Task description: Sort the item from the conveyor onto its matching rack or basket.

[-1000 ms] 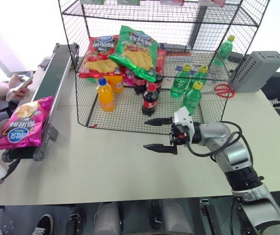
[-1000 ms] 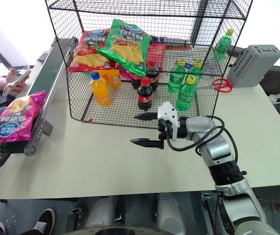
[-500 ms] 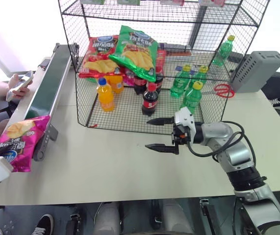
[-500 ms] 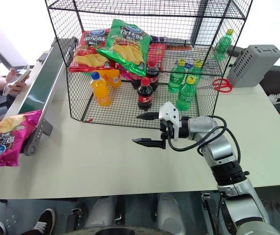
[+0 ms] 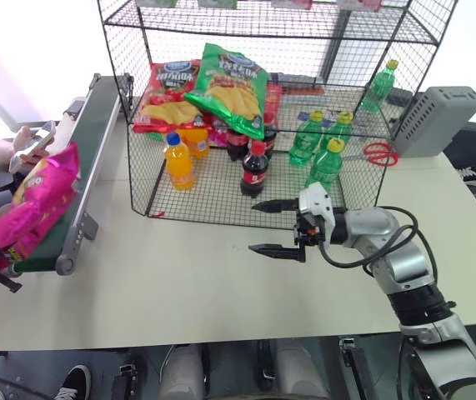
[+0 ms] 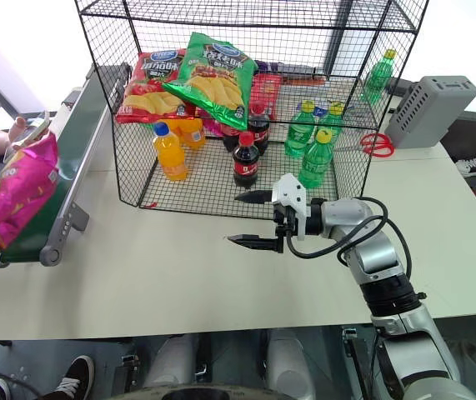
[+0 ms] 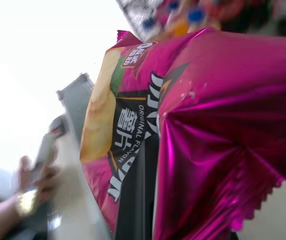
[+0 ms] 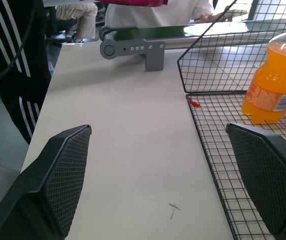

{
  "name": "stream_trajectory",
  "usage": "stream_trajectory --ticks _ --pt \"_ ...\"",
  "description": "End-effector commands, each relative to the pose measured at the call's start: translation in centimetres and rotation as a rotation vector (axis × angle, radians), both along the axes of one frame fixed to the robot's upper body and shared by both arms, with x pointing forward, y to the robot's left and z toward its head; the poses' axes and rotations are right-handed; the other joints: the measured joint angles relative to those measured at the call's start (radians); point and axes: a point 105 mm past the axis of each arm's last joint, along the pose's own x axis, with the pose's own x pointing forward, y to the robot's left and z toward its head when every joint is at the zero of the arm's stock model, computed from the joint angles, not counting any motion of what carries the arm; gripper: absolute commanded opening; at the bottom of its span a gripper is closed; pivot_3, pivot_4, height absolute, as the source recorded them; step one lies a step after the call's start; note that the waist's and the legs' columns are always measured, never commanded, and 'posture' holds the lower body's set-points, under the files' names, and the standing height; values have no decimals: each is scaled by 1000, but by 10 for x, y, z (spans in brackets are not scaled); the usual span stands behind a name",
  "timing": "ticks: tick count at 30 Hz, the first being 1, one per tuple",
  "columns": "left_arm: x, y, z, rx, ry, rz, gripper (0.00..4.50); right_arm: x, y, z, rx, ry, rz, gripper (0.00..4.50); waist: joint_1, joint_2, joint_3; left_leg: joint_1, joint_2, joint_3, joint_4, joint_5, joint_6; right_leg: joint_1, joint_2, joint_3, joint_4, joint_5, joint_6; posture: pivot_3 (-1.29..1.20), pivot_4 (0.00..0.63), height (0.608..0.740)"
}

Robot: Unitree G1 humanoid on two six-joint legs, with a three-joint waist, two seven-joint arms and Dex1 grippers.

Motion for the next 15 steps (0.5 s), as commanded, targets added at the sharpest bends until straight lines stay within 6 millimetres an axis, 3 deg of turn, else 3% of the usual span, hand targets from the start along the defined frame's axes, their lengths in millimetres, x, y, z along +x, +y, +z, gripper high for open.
stream_trajectory --ticks 1,6,8,15 --pt "-20 -42 22 -390 175 -275 37 -4 -6 21 76 31 29 4500 -2 0 0 0 0 0 0 0 0 0 0 0 0 0 0 0 150 740" --pt "-38 -97 31 -787 427 -635 37 -25 -6 36 145 224 137 4500 7 1 1 2 -1 -1 0 0 0 2 1 1 1 0 0 0 150 740" --pt "-40 -118 25 -841 507 -748 37 -40 -4 38 135 298 210 4500 9 2 1 2 -1 -2 0 0 0 2 0 1 1 0 -1 0 150 740" --pt "-25 -150 28 -969 585 -987 37 -53 -11 51 182 465 297 4500 8 2 1 4 -2 -1 0 0 0 4 2 1 1 -1 -1 0 150 740"
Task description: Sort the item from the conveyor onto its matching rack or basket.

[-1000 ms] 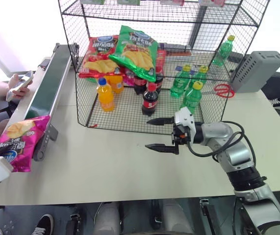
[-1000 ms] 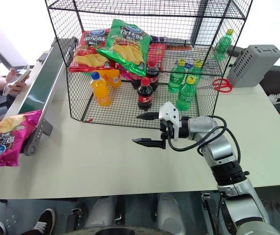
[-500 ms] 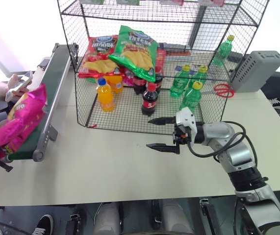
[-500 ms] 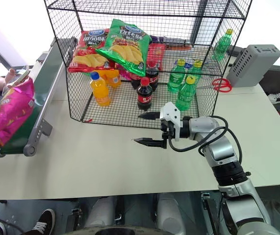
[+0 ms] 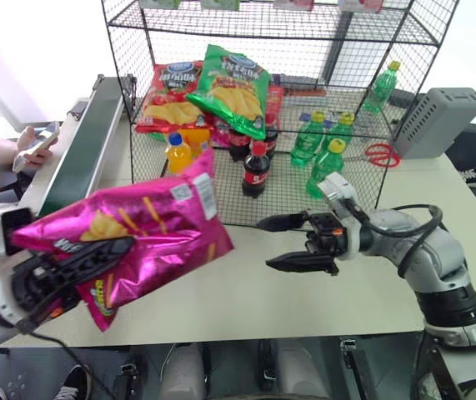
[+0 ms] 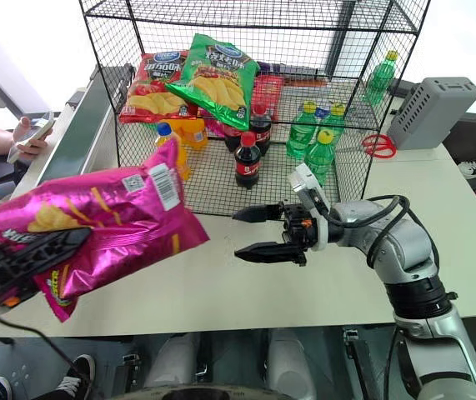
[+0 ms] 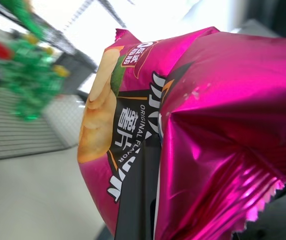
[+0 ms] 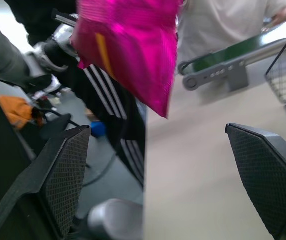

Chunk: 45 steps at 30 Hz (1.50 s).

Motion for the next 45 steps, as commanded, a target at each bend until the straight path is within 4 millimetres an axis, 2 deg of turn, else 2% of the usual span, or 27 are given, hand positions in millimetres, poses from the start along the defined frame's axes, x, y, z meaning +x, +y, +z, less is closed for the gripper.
stream_trajectory --ticks 1,4,8,12,16,21,24,30,31,32,35,41,42,45 --pt "4 -11 -1 -70 38 -100 37 -11 -1 22 66 19 75 4500 -3 0 0 0 0 0 0 0 0 0 0 0 0 0 0 0 150 740" --pt "12 -30 -3 -108 41 -210 37 -22 5 35 115 51 151 4500 0 0 0 0 0 0 0 0 0 0 1 1 0 0 0 0 150 740" --pt "20 -38 -7 -113 44 -258 37 -24 9 49 164 74 181 4500 -1 -1 0 0 0 0 0 0 0 0 1 1 0 0 1 0 150 740" --pt "29 -43 -11 -107 36 -258 37 -29 15 51 171 79 201 4500 0 -1 0 0 0 0 0 0 0 0 1 1 0 0 1 0 150 740" --pt "40 -45 -13 -121 12 -228 37 -32 22 45 142 77 213 4500 0 -1 0 -1 -1 -1 0 0 0 0 1 1 0 0 1 0 150 740" --pt "42 -47 -17 -117 9 -218 37 -32 25 37 117 85 202 4500 0 -1 0 -1 -1 0 0 0 0 0 1 1 0 0 1 0 150 740" --pt "39 -46 -21 -91 9 -224 0 -27 26 40 132 83 176 3649 -1 -1 0 -1 0 -1 0 0 0 0 1 1 0 0 1 0 150 740" --pt "46 -41 -18 -85 -36 -161 0 -28 22 33 85 79 183 763 1 -1 0 -1 -1 -1 0 0 0 0 1 1 -1 0 1 0 150 740" --pt "49 -40 -20 -69 -40 -129 0 -27 22 32 82 74 177 461 1 -1 0 -1 -1 -1 0 0 0 0 1 1 -1 0 1 0 150 740" --pt "51 -39 -20 -62 -49 -121 0 -26 22 31 78 68 172 394 1 -1 0 -1 -1 -1 0 0 0 0 1 1 -1 0 1 0 150 740" --pt "53 -34 -18 -42 -72 -93 1075 -24 21 28 65 44 155 391 0 -1 0 -1 -1 -1 0 0 0 0 1 1 -1 0 1 0 150 740" --pt "56 -20 -20 6 -94 -1 4165 -21 8 20 12 -19 80 350 0 -1 0 -1 0 -1 0 0 0 -1 1 1 -1 0 1 0 150 740" --pt "54 -18 -20 10 -93 1 4473 -21 4 21 8 -24 64 350 2 -1 0 -2 0 -1 0 0 0 -1 0 1 -2 0 1 0 150 740" --pt "54 -14 -24 57 -117 36 4500 -17 -8 24 -27 -80 -23 349 2 -1 0 -3 -1 -1 0 0 0 -1 0 0 -2 0 1 0 150 740"
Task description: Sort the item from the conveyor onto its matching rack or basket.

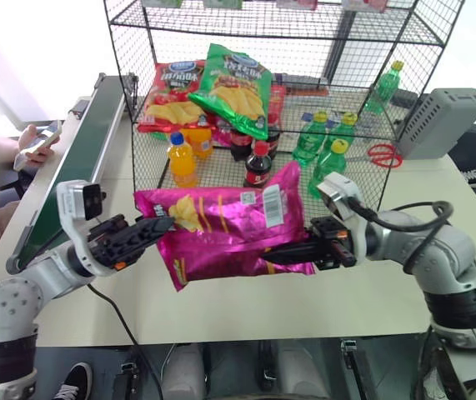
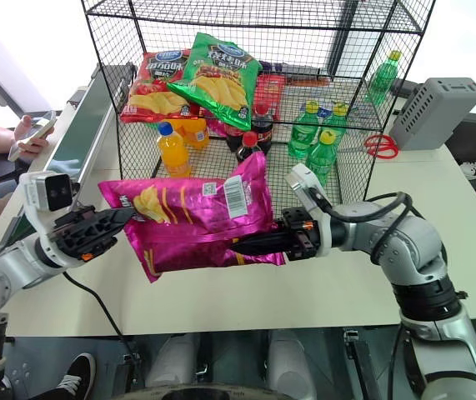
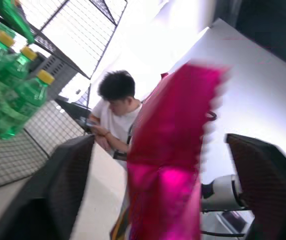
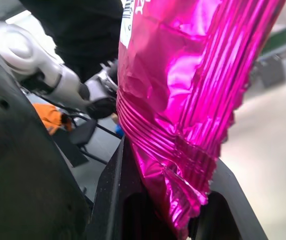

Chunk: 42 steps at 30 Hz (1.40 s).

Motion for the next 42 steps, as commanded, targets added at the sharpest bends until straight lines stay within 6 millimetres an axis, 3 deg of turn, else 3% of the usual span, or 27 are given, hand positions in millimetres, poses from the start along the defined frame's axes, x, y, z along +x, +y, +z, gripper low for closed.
stream_trajectory --ticks 1,3,8,13,17,22,26,29,34,42 --pt "-2 5 4 65 -82 61 4500 3 -17 18 -33 -155 -106 349 1 0 0 0 0 0 0 0 0 0 0 0 0 0 0 0 150 740" --pt "-1 6 0 126 -124 101 4500 8 -31 28 -39 -202 -201 347 2 0 0 0 0 0 0 0 0 0 0 0 0 0 0 0 150 740" --pt "13 7 -4 177 -209 218 4500 23 -58 69 14 -557 -456 346 6 0 0 0 0 0 0 0 0 0 0 0 -1 0 0 0 150 740" --pt "28 -2 -1 201 -315 286 4500 50 -100 104 10 -870 -765 345 16 0 0 0 0 1 0 0 0 0 0 0 -1 0 0 0 150 740" --pt "36 -16 5 191 -363 283 4500 65 -118 105 -140 -1132 -859 345 22 0 0 -1 -1 1 0 0 0 0 0 0 -2 0 0 0 150 740" --pt "39 -31 6 222 -418 254 4500 84 -122 102 -247 -1333 -915 345 15 0 0 -1 0 2 0 0 0 0 0 0 -2 0 1 0 150 740" --pt "40 -35 4 219 -421 254 4500 110 -138 82 -628 -1561 -883 345 12 1 1 0 0 2 0 0 0 0 0 0 -1 0 1 0 150 740" --pt "41 -38 2 225 -425 259 4500 122 -139 83 -750 -1693 -858 345 12 1 1 0 0 2 0 0 0 0 0 0 -1 0 1 0 150 740" --pt "40 -44 0 224 -436 262 4500 143 -133 97 -833 -1834 -923 345 -2 1 1 0 0 2 0 2 -3 -1 0 0 0 0 1 0 150 740" --pt "37 -49 -3 225 -440 266 4500 167 -132 102 -871 -1802 -1039 345 -4 1 1 0 0 2 0 4 -6 -1 0 0 0 0 1 0 150 740"
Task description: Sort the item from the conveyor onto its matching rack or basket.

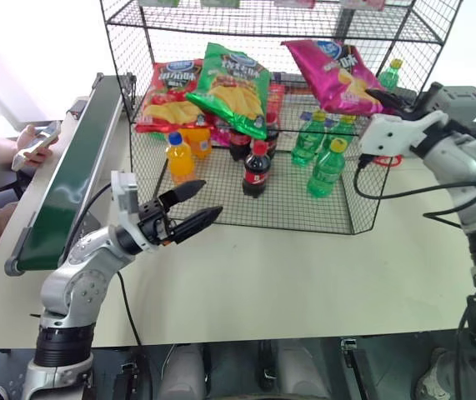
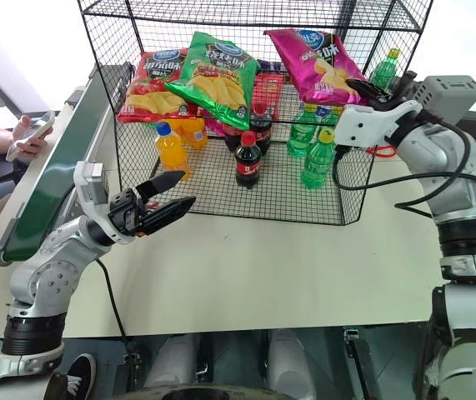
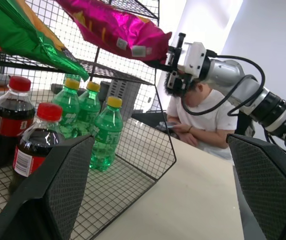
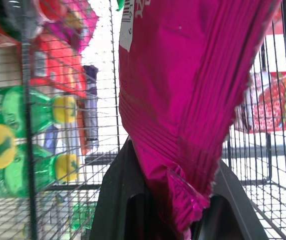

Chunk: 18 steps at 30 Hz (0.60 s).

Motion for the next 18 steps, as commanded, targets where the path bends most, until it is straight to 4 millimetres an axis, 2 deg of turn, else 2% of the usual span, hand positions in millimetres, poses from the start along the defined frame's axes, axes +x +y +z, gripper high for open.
stream_trajectory --ticks 1,7,9,10,12,15,18 --pt "-6 -3 10 -3 -58 -7 4500 8 4 16 4 -55 -22 345 -1 0 0 0 0 0 0 0 1 0 0 0 0 0 0 0 150 740" --pt "-7 -3 8 9 -63 4 4500 19 7 17 68 -20 -34 345 -1 0 0 0 0 0 0 -2 3 0 0 0 0 0 0 0 150 740" --pt "-8 -3 7 -6 -55 11 4500 19 9 16 103 0 -14 1378 0 0 0 0 0 0 0 -2 3 0 0 0 0 0 0 0 150 740" --pt "-8 -2 6 1 -57 15 4500 18 10 16 116 18 -4 1668 0 0 0 0 0 0 0 -2 3 0 -1 0 0 0 0 0 150 740" --pt "-9 -2 5 2 -53 19 4500 16 13 16 137 38 22 2687 -1 0 0 0 0 0 0 -2 3 0 -1 0 0 0 0 0 150 740" --pt "-9 -2 4 -1 -51 23 4500 11 21 24 274 104 104 4193 -1 0 0 0 0 0 0 -2 3 0 0 0 0 0 0 0 150 740" --pt "-9 -2 3 1 -52 23 4500 4 24 38 386 144 170 4193 -2 0 0 0 0 0 0 -2 4 0 0 0 0 0 0 0 150 740"
